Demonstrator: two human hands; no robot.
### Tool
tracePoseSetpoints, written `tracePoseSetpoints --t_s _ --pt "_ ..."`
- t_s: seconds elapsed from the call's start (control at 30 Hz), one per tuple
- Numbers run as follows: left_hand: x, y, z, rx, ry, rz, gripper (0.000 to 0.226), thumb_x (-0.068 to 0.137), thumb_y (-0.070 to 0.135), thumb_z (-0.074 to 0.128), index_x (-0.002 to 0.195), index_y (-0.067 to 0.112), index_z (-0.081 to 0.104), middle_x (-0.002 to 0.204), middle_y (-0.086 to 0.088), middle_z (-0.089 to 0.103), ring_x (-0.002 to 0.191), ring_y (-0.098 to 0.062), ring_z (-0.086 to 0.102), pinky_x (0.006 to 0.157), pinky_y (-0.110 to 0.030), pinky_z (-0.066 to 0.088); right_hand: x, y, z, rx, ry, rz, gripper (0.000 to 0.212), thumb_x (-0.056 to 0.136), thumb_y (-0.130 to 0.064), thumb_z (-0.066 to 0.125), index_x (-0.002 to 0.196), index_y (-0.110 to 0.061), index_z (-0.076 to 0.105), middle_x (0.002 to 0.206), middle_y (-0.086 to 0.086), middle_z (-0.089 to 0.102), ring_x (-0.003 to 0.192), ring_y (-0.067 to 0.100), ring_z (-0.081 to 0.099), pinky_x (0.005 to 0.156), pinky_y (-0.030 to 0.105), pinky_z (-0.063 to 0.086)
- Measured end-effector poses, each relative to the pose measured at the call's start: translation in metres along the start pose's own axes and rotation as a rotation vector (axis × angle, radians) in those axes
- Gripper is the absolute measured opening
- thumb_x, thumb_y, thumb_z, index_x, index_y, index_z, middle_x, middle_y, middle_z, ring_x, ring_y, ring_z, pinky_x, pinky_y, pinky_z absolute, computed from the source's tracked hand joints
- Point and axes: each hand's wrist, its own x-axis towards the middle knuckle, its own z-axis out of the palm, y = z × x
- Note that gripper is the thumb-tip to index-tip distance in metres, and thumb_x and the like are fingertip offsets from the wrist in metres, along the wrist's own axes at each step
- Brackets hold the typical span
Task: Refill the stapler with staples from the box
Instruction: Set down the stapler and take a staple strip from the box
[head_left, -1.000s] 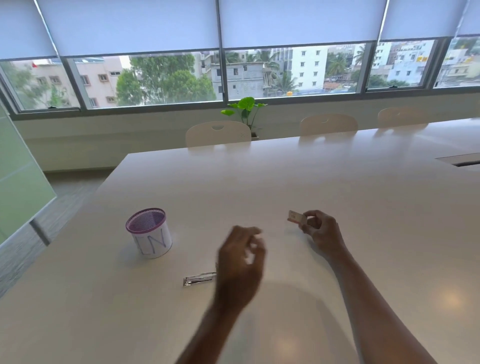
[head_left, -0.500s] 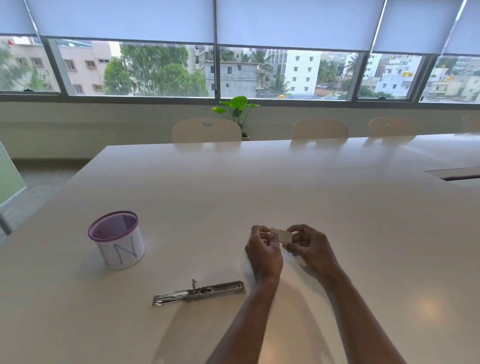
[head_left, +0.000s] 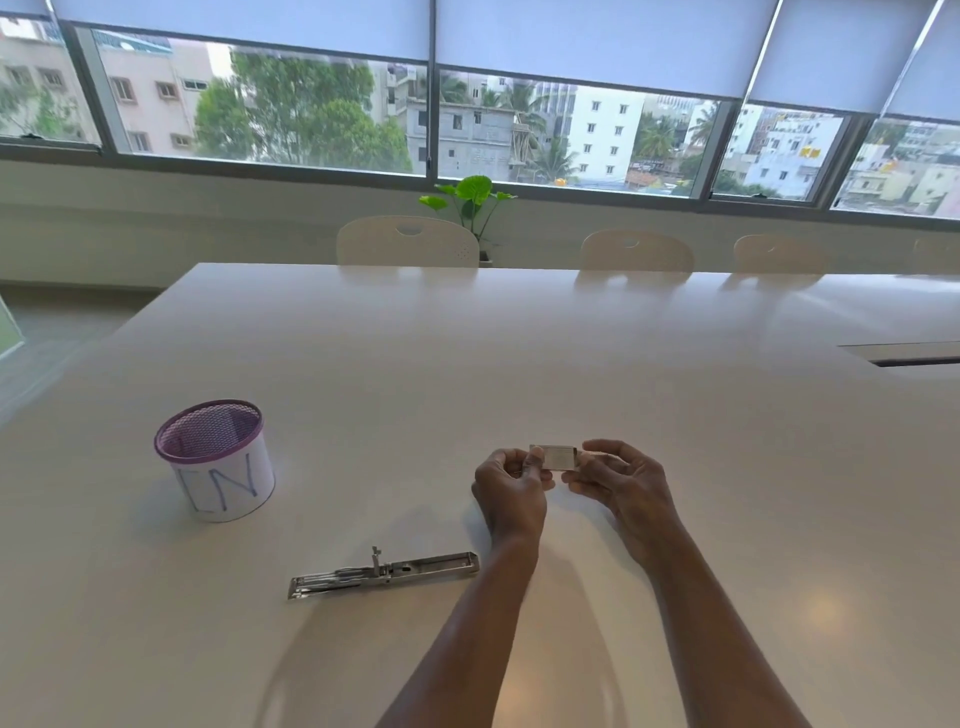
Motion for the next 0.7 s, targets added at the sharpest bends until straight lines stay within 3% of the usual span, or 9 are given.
tracePoseSetpoints --t_s 0.2,0.3,0.4,0.53,0.6,0.7 --pt "0.001 0.0 -0.002 -0.008 -0.005 -0.016 0.017 0.086 0.016 0.073 0.073 0.009 0.064 0.063 -0.007 0.072 0.051 -0.013 0.072 0.054 -0.029 0.06 0.002 0.003 0.005 -0.103 0.086 -0.044 0.005 0.084 0.005 0.068 0.084 0.0 0.067 0.077 0.022 0.071 0.068 0.033 0.072 0.056 0.029 0.059" --pt "0.001 0.0 -0.002 -0.009 -0.006 -0.006 0.018 0.086 0.016 0.073 0.072 0.012 0.063 0.062 -0.007 0.071 0.051 -0.014 0.072 0.054 -0.03 0.06 0.005 0.008 0.006 -0.252 0.114 -0.071 0.018 0.082 0.006 0.069 0.073 -0.009 0.073 0.064 0.007 0.067 0.055 0.015 0.058 0.048 0.021 0.048" --pt "0.0 0.0 -0.001 0.015 0.006 0.037 0.017 0.086 0.017 0.073 0.072 0.013 0.063 0.061 -0.002 0.07 0.05 -0.01 0.071 0.053 -0.03 0.06 0.006 0.009 0.004 -0.256 0.077 -0.053 0.015 0.086 0.005 0.065 0.078 -0.004 0.075 0.057 0.006 0.059 0.047 0.011 0.046 0.044 0.019 0.039" --pt "-0.004 0.002 0.0 0.081 0.007 0.169 0.017 0.087 0.017 0.071 0.073 0.015 0.062 0.059 0.001 0.067 0.052 -0.014 0.07 0.057 -0.034 0.06 0.005 0.005 -0.002 -0.09 -0.062 0.022 0.019 0.094 -0.003 0.058 0.089 0.008 0.072 0.074 0.019 0.064 0.059 0.017 0.06 0.053 0.022 0.05" --pt "-0.005 0.003 0.0 0.153 0.002 0.317 0.014 0.088 0.018 0.07 0.076 0.012 0.065 0.068 -0.005 0.069 0.061 -0.02 0.068 0.062 -0.035 0.059 0.005 0.002 -0.004 -0.045 -0.099 0.051 0.021 0.095 -0.007 0.058 0.093 0.008 0.072 0.08 0.021 0.067 0.068 0.02 0.065 0.061 0.024 0.055" --pt "-0.009 0.007 -0.001 0.198 -0.041 0.592 0.006 0.09 0.017 0.067 0.088 0.011 0.068 0.085 -0.002 0.065 0.073 -0.008 0.063 0.065 -0.022 0.055 0.004 0.002 -0.006 0.034 -0.159 0.103 0.023 0.094 -0.009 0.058 0.102 0.007 0.072 0.093 0.025 0.071 0.084 0.027 0.068 0.076 0.029 0.058"
